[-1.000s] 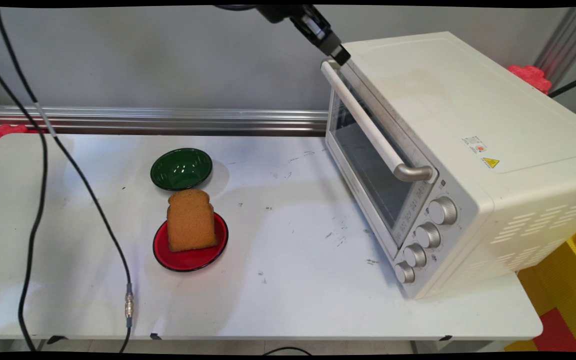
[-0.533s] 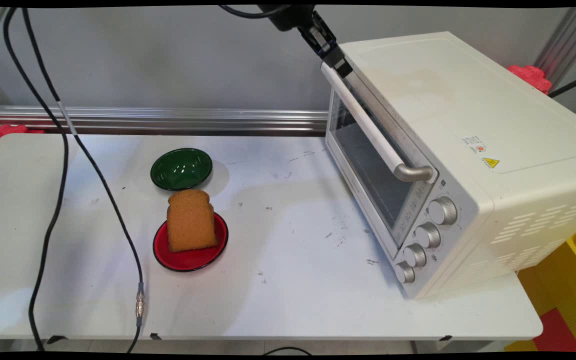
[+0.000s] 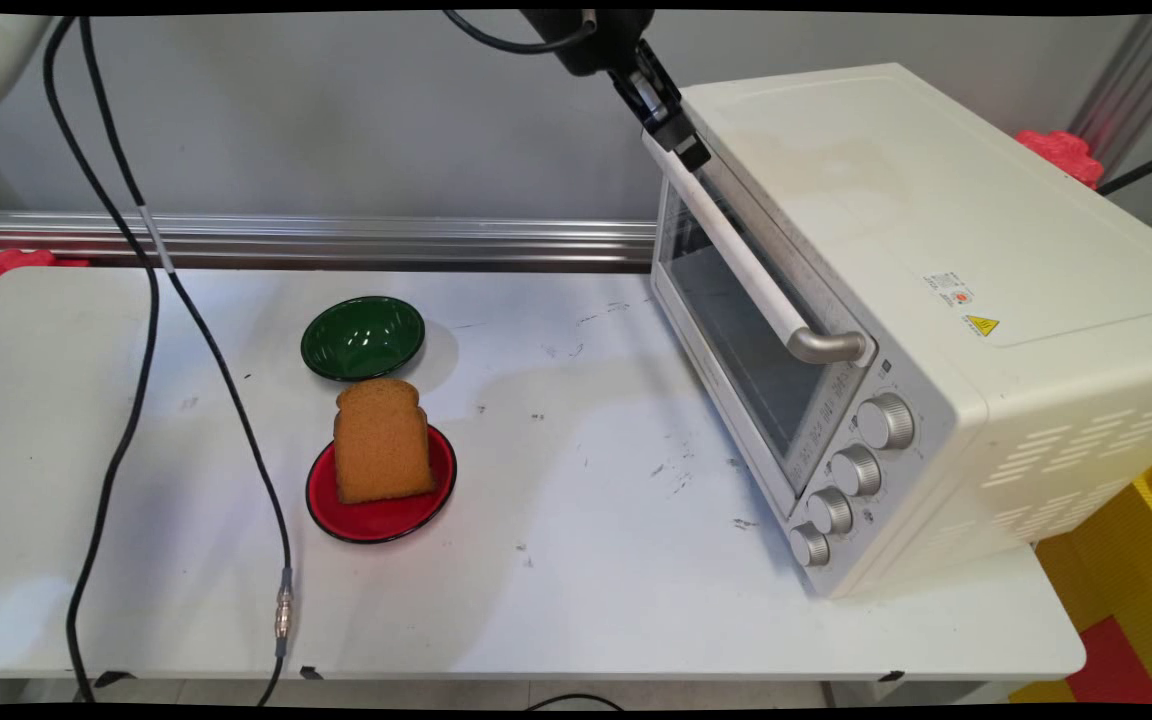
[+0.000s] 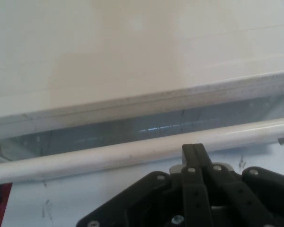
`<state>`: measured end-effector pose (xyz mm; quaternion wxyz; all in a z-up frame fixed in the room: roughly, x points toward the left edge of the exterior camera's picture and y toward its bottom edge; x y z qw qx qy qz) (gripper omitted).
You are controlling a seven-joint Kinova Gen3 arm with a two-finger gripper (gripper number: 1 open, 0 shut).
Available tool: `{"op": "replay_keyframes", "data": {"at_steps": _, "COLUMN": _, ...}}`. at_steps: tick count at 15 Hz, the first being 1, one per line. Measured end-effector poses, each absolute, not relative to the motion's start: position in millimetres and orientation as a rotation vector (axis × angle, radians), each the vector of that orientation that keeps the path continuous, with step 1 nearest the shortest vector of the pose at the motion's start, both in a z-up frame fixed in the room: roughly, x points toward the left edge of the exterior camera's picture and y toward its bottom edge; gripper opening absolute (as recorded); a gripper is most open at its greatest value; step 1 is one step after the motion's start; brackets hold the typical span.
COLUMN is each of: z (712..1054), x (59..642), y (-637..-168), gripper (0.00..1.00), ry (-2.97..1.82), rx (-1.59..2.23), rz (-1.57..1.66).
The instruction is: Open the oven
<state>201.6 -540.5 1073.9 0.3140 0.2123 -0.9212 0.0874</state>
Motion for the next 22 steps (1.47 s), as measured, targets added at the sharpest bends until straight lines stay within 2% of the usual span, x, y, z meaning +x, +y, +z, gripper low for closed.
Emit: {"op": "replay_keyframes", "data": {"at_steps": 22, "z": 1034, "x": 182, "y": -561, "gripper": 0.00, "ry": -2.395, "rx": 0.557, "rz": 0.243}}
